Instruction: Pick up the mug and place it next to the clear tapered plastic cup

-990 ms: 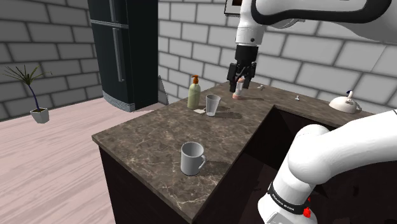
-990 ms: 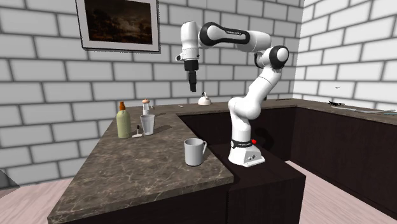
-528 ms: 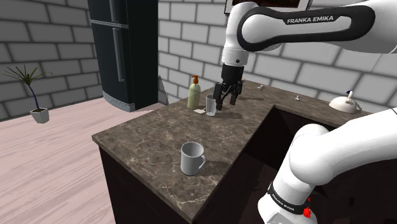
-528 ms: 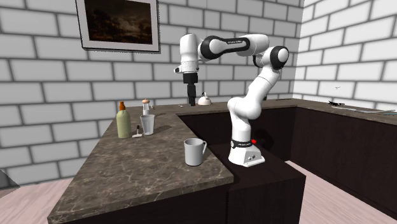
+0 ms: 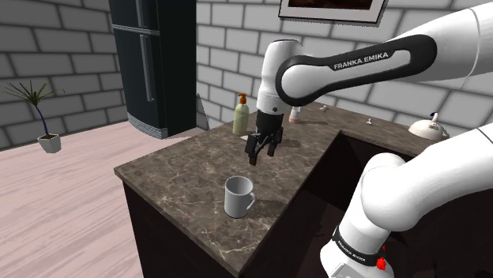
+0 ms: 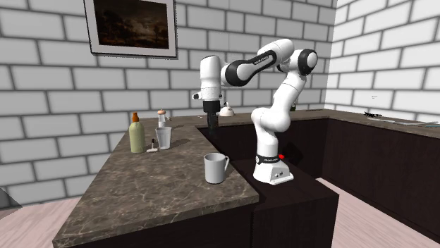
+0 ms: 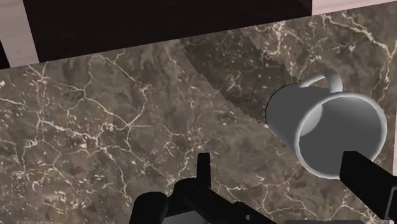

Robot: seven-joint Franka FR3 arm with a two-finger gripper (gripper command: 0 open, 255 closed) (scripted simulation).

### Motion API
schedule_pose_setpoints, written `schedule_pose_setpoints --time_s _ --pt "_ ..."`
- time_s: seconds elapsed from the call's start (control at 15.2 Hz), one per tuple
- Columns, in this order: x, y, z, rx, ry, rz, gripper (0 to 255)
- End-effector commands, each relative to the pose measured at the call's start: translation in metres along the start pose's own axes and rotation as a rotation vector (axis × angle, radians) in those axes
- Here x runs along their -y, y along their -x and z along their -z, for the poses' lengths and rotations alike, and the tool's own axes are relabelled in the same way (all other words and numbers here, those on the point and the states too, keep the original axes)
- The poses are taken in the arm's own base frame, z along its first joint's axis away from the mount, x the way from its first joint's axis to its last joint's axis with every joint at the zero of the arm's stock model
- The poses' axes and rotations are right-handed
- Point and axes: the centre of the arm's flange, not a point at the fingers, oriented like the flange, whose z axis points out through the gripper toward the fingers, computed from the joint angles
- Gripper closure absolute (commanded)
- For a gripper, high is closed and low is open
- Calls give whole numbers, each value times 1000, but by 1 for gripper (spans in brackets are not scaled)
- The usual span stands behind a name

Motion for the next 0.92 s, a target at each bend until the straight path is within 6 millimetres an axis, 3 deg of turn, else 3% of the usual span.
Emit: schedule_pose_setpoints --time_s 0.0,0.26,0.73,0.86 --pt "16 -4 -22 -7 -7 9 0" --pt "40 -9 -56 -16 -17 24 0" --pt "40 -10 -96 -16 -17 24 0" --pt "40 -10 -96 -16 -17 24 0"
